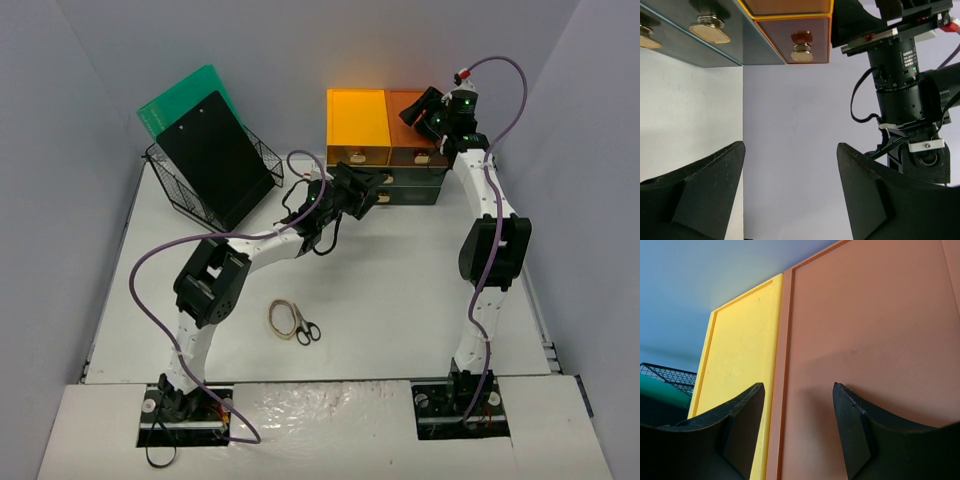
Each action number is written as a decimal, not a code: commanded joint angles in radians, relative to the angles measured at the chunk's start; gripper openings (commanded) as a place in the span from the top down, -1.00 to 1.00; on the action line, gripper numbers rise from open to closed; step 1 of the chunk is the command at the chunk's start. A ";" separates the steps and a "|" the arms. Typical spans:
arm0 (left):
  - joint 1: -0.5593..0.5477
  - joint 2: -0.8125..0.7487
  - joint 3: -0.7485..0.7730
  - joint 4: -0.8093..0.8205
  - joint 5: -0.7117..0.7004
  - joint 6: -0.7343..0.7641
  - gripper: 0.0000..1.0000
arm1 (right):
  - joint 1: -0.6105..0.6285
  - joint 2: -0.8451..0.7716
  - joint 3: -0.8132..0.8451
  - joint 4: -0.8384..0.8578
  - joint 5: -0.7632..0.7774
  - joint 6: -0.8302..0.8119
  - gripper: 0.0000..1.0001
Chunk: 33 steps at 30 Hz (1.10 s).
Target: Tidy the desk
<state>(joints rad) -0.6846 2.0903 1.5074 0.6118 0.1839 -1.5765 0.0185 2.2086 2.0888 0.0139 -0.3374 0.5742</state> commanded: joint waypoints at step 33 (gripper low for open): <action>-0.073 0.311 0.396 0.222 -0.486 -0.248 -0.41 | 0.007 0.056 -0.189 -0.326 0.011 -0.008 -0.11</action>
<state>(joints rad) -0.7841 2.4318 1.8158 0.7200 -0.2761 -1.8104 0.0189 2.1781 2.0113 0.0915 -0.3332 0.5743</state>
